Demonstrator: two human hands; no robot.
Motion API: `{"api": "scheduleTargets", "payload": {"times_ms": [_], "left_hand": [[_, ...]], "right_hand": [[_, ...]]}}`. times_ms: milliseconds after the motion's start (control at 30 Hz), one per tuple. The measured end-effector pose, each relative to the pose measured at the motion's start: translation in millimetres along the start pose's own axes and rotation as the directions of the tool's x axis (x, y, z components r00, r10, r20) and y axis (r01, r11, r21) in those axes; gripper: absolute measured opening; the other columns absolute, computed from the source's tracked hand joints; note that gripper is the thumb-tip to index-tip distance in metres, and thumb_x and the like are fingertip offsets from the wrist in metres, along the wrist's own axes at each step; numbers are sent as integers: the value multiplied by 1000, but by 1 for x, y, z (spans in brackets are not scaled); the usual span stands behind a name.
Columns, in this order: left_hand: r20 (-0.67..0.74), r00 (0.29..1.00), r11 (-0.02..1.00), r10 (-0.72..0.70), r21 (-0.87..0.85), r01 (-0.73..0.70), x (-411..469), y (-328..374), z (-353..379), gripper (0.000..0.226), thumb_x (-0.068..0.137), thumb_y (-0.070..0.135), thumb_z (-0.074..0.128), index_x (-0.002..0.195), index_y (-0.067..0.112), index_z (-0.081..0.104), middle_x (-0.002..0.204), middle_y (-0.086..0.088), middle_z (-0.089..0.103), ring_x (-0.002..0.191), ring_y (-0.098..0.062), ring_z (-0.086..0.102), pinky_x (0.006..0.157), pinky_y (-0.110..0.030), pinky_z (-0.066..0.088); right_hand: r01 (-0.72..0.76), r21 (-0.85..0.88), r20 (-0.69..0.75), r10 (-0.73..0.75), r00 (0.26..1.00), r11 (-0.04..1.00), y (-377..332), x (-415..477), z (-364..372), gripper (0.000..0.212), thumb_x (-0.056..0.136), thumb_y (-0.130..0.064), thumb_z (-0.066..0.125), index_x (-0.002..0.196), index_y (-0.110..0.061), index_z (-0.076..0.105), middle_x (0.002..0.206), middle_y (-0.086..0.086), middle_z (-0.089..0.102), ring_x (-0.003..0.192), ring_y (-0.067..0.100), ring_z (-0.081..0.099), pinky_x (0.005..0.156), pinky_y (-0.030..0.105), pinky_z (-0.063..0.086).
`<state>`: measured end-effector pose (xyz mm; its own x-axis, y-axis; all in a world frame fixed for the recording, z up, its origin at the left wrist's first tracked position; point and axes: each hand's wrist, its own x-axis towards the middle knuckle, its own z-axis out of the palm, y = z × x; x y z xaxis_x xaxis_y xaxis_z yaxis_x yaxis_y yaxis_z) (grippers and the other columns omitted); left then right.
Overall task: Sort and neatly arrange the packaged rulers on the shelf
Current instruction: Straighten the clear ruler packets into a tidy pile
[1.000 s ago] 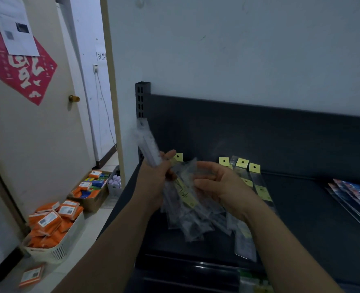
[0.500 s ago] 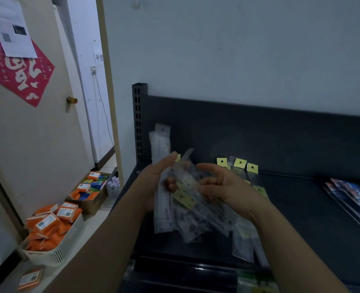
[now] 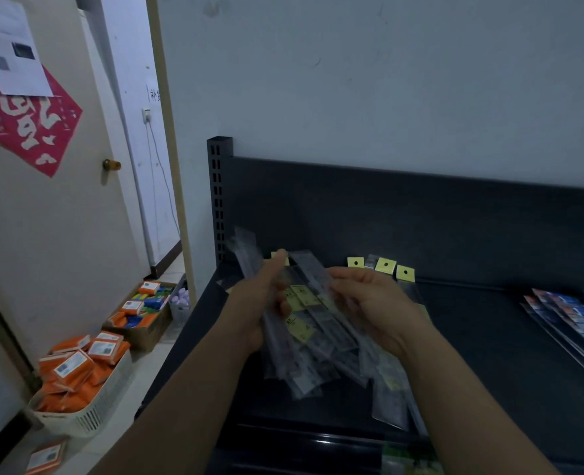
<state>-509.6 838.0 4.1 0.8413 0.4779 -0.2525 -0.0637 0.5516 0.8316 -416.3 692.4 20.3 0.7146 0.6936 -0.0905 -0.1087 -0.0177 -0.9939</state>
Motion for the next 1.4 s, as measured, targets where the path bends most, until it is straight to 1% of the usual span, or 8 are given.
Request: {"api": "scheduleTargets", "payload": {"times_ms": [133,300,400,533,767,1033,1267,1400], "left_hand": [[92,995,999,-48,-4,49,-9,-5,8,32,80,25,73,97,-3,68,85,-20,69,70,-27,67,63,-34,60],[-95,995,1000,3,19,-1,-17,10,-9,11,92,11,58,87,1,58,67,-15,70,74,-32,63,68,-42,55],[-103,995,997,-19,-71,12,-15,22,-39,10,91,12,55,93,2,58,78,-15,68,75,-29,65,66,-41,57],[-85,994,987,-71,-148,58,-16,21,-59,10,96,11,47,92,3,52,72,-14,66,66,-25,65,67,-40,57],[-108,992,997,-71,11,73,-24,8,-67,13,88,12,54,76,7,57,59,-4,48,54,-14,46,50,-27,54],[-151,986,998,-66,-13,65,-27,-1,-70,9,92,16,45,92,8,49,67,-6,47,58,-18,47,48,-25,52],[-148,988,994,-52,-101,37,-34,-1,-67,12,93,13,39,95,6,48,70,-9,47,60,-19,47,48,-27,54],[-158,986,993,-48,-112,31,-36,-2,-67,15,95,14,39,101,4,49,72,-11,50,61,-20,50,46,-27,54]], "right_hand": [[96,-158,8,-96,995,983,2,1,22,16,90,-6,60,93,-17,71,80,1,74,70,11,67,67,24,56],[116,-368,-20,-133,991,923,6,8,20,17,93,-12,57,103,-20,68,101,0,69,85,8,64,79,21,55],[154,-700,96,-121,988,697,13,6,11,36,87,-26,67,122,-25,61,115,-14,56,106,2,52,77,9,42],[174,-901,192,8,981,397,38,14,11,60,81,-47,68,136,-33,47,144,-1,35,134,17,30,107,29,30],[156,-902,69,-221,973,402,49,24,14,44,88,-30,63,131,-27,54,152,9,27,141,24,24,112,30,24],[203,-935,174,-123,977,292,46,17,44,37,69,-59,68,60,-25,59,140,10,39,137,25,25,106,40,34],[183,-960,170,-79,982,214,41,13,47,41,77,-60,62,85,-20,55,159,9,5,146,27,2,116,44,18],[167,-963,164,-32,986,213,37,11,49,37,79,-56,62,66,-24,49,158,13,11,145,29,7,115,43,21]]}}
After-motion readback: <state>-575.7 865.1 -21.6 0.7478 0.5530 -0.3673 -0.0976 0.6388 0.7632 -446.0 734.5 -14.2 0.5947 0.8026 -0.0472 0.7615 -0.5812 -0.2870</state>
